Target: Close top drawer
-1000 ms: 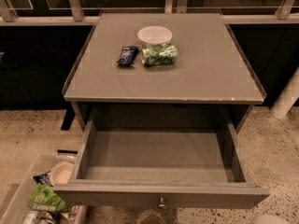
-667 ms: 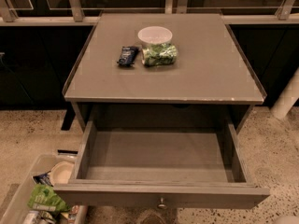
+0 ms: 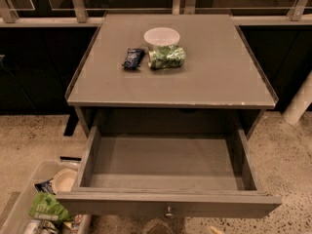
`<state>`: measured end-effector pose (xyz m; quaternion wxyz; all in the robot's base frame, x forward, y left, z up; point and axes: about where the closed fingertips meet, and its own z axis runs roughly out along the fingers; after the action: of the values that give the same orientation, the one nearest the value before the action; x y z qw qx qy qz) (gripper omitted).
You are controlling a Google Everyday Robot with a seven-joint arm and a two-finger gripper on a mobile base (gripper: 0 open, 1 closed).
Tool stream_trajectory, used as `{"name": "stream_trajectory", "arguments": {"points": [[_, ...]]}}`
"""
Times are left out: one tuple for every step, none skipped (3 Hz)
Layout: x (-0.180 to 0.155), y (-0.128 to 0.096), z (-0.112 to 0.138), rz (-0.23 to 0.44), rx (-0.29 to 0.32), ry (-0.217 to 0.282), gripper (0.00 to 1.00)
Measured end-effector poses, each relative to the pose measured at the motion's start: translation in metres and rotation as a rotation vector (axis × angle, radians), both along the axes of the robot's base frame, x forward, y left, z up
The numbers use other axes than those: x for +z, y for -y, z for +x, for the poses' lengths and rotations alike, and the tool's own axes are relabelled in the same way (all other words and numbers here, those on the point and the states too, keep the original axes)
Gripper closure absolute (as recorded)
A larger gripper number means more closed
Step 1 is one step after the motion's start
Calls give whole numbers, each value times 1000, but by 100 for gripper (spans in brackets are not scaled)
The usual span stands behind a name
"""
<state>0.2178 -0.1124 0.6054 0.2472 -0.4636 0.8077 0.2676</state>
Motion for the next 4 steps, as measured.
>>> {"name": "stream_trajectory", "arguments": {"points": [[18, 7, 28, -71, -82, 123, 0], [23, 17, 56, -71, -117, 144, 0], [23, 17, 55, -71, -117, 144, 0], [16, 15, 63, -61, -112, 128, 0]]}}
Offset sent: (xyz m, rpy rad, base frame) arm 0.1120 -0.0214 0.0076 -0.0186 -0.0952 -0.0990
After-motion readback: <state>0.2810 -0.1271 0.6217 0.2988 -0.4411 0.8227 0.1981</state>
